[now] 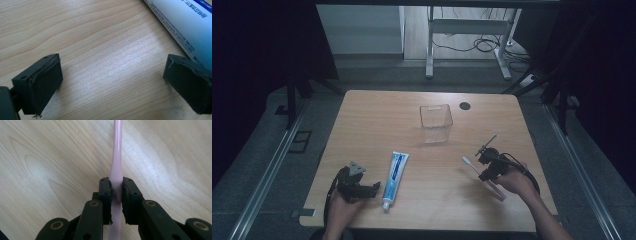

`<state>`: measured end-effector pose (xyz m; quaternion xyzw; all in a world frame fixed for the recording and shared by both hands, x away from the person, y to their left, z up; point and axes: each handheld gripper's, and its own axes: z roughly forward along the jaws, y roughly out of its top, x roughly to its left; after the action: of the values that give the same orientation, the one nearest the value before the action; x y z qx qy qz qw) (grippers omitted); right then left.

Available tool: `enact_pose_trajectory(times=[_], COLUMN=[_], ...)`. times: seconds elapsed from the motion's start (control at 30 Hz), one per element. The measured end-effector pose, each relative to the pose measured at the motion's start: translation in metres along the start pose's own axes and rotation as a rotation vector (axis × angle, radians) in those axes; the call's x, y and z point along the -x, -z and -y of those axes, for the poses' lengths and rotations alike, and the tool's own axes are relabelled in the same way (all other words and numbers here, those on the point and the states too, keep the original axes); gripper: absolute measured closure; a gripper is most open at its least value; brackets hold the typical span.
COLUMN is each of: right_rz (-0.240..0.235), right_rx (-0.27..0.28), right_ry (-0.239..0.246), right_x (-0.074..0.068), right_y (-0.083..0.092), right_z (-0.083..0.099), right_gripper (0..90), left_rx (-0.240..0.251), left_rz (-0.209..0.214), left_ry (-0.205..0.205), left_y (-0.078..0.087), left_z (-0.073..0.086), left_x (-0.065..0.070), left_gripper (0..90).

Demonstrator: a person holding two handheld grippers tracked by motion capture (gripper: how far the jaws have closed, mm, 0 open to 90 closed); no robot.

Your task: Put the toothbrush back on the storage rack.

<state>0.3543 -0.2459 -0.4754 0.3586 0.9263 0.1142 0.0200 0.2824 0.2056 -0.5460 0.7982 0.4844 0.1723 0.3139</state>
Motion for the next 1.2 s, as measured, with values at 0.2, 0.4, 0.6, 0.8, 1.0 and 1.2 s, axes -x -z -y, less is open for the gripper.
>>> enact_pose_trajectory(times=[0.2,0.4,0.6,0.8,1.0,1.2], right_rz=[-0.004,-0.007,0.001,0.006,0.007,0.008], right_rx=[0.071,0.156,0.234,0.297,0.353,0.406], right_ry=[-0.007,-0.010,-0.007,-0.005,-0.006,-0.012], right_x=[0.001,0.001,0.002,0.000,-0.002,-0.001], right_y=[0.010,0.023,0.031,0.033,0.036,0.041], right_z=[0.000,-0.002,-0.006,-0.012,-0.019,-0.027], right_gripper=[78.5,78.6,78.5,78.5,78.5,78.5], left_rx=[0.000,0.000,0.000,0.000,0.000,0.000], left_rz=[0.000,0.000,0.000,0.000,0.000,0.000], left_ry=[0.000,0.000,0.000,0.000,0.000,-0.003], left_y=[0.000,0.000,0.000,0.000,0.000,0.000], left_z=[0.000,0.000,0.000,0.000,0.000,0.000], left_x=[0.000,0.000,0.000,0.000,0.000,0.000], left_gripper=[2.3,2.3,2.3,2.3,2.3,2.3])
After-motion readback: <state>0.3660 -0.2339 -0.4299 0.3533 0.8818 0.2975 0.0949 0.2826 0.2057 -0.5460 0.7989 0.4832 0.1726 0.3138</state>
